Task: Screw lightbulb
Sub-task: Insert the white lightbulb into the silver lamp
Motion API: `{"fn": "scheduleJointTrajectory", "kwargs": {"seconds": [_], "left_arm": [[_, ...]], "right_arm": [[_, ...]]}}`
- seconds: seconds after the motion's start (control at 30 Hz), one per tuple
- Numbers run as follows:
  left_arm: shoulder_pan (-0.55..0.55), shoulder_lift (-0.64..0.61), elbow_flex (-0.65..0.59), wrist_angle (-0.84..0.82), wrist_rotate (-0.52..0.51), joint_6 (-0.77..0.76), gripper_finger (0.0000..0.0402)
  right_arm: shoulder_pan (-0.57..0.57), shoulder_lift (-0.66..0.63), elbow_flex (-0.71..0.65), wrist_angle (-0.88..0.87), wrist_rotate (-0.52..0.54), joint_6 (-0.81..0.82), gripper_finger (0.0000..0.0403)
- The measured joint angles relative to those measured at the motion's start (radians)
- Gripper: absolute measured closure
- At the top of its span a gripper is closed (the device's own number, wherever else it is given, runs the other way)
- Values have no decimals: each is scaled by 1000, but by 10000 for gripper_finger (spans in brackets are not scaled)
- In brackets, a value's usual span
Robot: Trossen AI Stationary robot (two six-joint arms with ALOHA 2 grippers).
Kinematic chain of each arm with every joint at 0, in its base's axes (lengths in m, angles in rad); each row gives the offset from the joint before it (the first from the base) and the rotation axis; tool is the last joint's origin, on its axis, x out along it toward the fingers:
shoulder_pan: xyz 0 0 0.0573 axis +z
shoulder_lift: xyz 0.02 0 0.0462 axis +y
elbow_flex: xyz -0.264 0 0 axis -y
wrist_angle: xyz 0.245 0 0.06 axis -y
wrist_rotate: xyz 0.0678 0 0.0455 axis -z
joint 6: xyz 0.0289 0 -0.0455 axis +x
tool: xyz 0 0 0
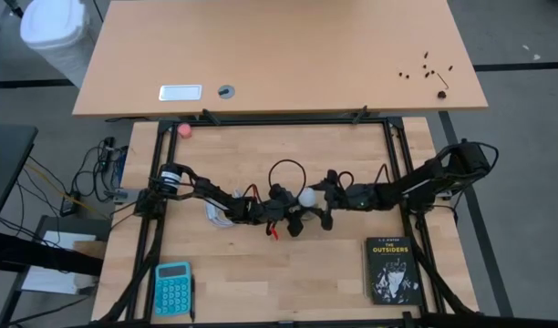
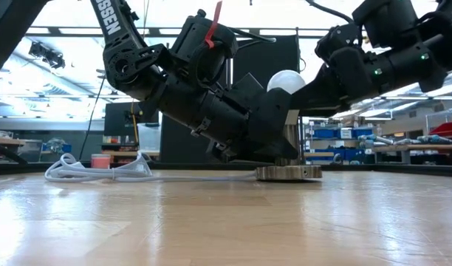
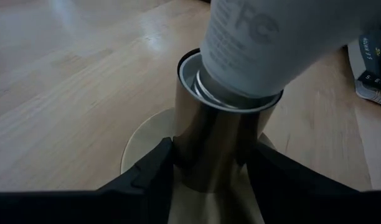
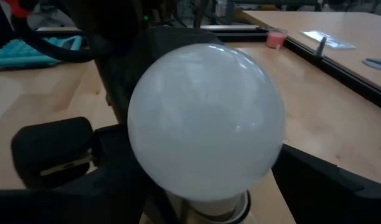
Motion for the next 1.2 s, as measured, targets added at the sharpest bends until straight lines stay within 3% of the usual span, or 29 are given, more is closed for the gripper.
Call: {"fn": "scheduleJointTrajectory", "kwargs": {"seconds": [0.53,0.7,1.2], "left_arm": [[0,0,0,0,1,13,213],[0,0,0,-1,1,14,213],[0,0,0,-3,0,11,213]], "right_arm": [[-95,49,15,78,-174,-44,96],[-85,100,68,48,-178,-44,96],[-81,88,76,-9,-178,-49,98]]}}
